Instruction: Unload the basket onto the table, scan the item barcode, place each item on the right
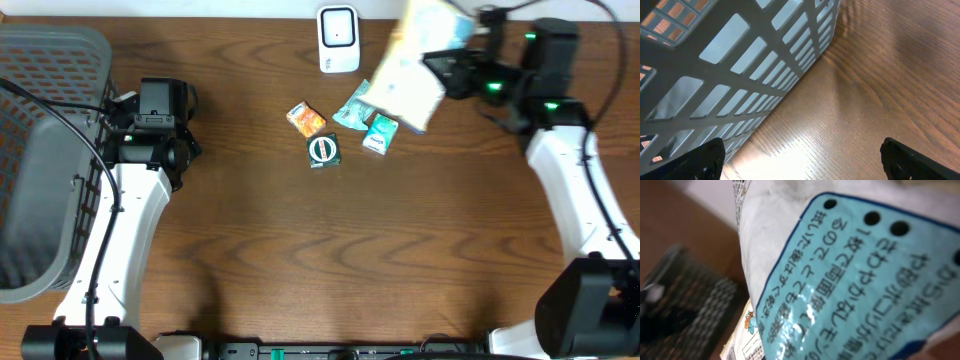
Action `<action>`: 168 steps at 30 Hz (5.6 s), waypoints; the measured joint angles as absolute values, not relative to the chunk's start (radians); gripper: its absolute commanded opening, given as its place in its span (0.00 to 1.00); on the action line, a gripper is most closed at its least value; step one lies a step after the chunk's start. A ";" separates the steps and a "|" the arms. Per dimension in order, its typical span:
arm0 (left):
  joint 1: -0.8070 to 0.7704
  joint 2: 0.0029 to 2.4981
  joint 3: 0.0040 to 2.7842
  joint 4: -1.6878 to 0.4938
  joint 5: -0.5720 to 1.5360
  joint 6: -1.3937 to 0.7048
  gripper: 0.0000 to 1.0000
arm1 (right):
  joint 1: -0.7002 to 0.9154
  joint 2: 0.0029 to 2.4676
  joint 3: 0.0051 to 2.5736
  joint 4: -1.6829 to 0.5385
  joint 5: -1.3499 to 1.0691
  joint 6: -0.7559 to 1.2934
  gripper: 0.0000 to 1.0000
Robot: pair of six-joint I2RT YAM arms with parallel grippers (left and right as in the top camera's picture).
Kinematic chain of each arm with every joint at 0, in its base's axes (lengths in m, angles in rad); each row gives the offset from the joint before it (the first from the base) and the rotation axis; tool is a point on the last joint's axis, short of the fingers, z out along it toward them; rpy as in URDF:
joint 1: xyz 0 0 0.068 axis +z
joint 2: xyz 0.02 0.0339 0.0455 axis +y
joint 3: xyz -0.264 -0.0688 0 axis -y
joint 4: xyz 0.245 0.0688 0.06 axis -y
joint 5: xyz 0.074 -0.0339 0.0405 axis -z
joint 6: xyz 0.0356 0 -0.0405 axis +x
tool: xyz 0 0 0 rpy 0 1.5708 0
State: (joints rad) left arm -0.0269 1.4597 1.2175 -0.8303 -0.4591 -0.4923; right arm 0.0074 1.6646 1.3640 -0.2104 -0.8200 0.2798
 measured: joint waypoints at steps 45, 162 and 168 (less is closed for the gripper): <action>-0.027 1.460 1.217 -0.831 -0.459 -0.492 0.98 | 0.203 1.665 1.364 -0.139 -0.770 0.445 0.01; -0.027 1.460 1.217 -0.831 -0.459 -0.492 0.98 | -0.461 1.991 1.344 -0.659 -0.567 0.002 0.01; -0.027 1.460 1.217 -0.831 -0.459 -0.492 0.98 | -0.228 1.909 1.387 -0.738 -0.208 0.063 0.01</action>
State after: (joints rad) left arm -0.0269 1.4597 1.2175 -0.8307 -0.4591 -0.4923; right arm -0.2279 1.9095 1.3872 -0.7383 -0.2081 0.0631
